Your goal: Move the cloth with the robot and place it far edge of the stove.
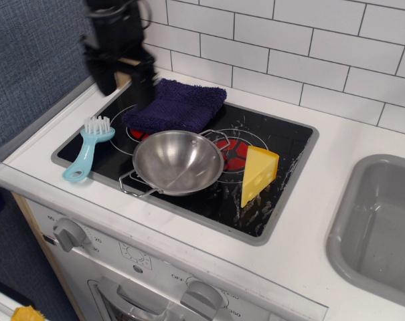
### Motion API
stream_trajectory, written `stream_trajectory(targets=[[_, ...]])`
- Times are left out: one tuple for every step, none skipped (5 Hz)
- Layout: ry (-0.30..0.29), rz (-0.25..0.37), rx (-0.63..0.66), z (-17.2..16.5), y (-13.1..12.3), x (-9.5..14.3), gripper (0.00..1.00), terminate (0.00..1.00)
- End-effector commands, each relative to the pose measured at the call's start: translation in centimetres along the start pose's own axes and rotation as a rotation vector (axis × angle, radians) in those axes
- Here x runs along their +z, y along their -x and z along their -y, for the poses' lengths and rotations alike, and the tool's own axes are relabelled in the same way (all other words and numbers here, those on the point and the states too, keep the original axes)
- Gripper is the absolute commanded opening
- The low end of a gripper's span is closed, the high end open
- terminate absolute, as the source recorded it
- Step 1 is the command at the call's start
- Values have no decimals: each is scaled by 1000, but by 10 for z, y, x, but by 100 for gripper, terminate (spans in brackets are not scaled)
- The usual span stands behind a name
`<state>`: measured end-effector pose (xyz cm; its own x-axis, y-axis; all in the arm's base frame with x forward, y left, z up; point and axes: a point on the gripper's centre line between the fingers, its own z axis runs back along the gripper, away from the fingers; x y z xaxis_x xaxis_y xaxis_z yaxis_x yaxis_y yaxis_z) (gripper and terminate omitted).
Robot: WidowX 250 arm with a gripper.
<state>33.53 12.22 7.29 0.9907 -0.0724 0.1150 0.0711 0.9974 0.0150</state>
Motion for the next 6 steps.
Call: stream_trajectory(targets=[[-34, 30, 26, 4, -49, -6, 100, 0], [-70, -43, 37, -1, -47, -38, 100, 0], [-85, -85, 46, 2, -41, -62, 100, 0], [-54, -99, 60, 17, -41, -76, 100, 0], [-22, -108, 6, 53, -46, -80, 100, 0], [23, -96, -110, 103, -53, -78, 100, 0]])
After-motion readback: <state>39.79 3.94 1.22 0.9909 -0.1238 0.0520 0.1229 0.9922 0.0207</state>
